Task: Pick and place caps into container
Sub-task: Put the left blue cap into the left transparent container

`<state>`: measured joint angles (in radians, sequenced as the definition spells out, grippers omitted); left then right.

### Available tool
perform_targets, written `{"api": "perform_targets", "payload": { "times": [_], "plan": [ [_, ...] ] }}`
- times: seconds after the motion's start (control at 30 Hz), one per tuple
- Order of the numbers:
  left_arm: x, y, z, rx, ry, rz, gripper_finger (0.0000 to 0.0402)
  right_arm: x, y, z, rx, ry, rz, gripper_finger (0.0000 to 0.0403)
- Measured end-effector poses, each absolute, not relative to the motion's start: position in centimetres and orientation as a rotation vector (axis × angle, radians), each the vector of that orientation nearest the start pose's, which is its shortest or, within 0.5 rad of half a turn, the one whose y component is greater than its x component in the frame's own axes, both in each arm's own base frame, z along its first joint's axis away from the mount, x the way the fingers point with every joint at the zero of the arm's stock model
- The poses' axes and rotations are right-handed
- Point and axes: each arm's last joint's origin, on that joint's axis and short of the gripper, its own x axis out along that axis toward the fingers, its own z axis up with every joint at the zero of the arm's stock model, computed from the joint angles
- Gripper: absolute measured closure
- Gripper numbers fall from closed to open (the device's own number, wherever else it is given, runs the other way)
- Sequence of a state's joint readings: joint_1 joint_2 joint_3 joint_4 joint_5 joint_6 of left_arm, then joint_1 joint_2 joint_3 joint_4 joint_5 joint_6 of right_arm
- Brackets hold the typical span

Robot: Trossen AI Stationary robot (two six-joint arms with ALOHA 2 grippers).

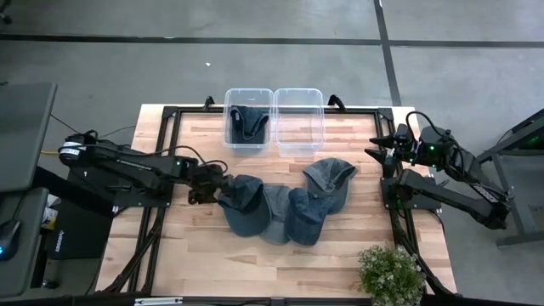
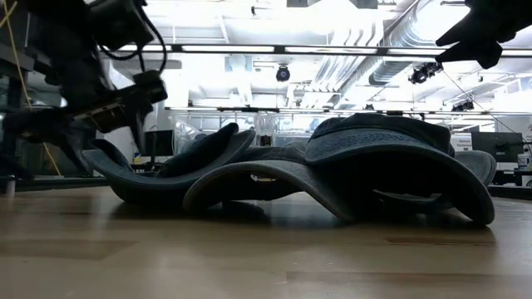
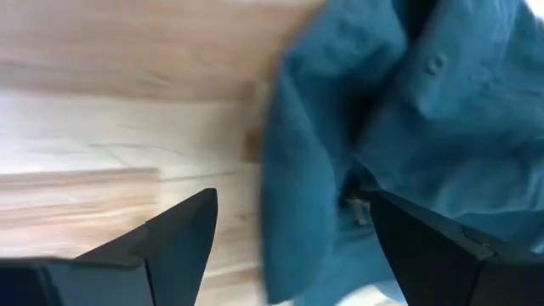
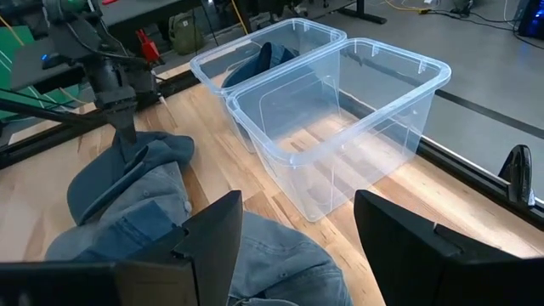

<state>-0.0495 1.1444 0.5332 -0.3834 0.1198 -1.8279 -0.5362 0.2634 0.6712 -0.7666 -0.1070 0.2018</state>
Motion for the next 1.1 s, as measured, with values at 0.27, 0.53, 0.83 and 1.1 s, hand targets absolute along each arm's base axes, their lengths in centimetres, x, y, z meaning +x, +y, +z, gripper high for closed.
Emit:
{"api": "perform_targets", "payload": {
  "times": [0.27,0.53,0.83,1.1],
  "plan": [
    [21.2,-1.7,15.8,-1.757,0.941,0.754,0.01,5.0,-2.6,29.0,0.311,0.301,-0.458,0.018],
    [21.4,-1.8,15.3,-1.776,0.984,0.753,0.0193,5.0,-2.6,29.0,0.311,0.301,-0.457,0.0181],
    [21.4,-1.8,15.3,-1.749,0.987,0.739,0.0371,5.0,-2.6,29.1,0.311,0.3,-0.458,0.018],
    [21.5,-1.8,15.3,-1.735,0.996,0.707,0.0394,5.0,-2.6,29.1,0.311,0.3,-0.462,0.0181]
  ]
}}
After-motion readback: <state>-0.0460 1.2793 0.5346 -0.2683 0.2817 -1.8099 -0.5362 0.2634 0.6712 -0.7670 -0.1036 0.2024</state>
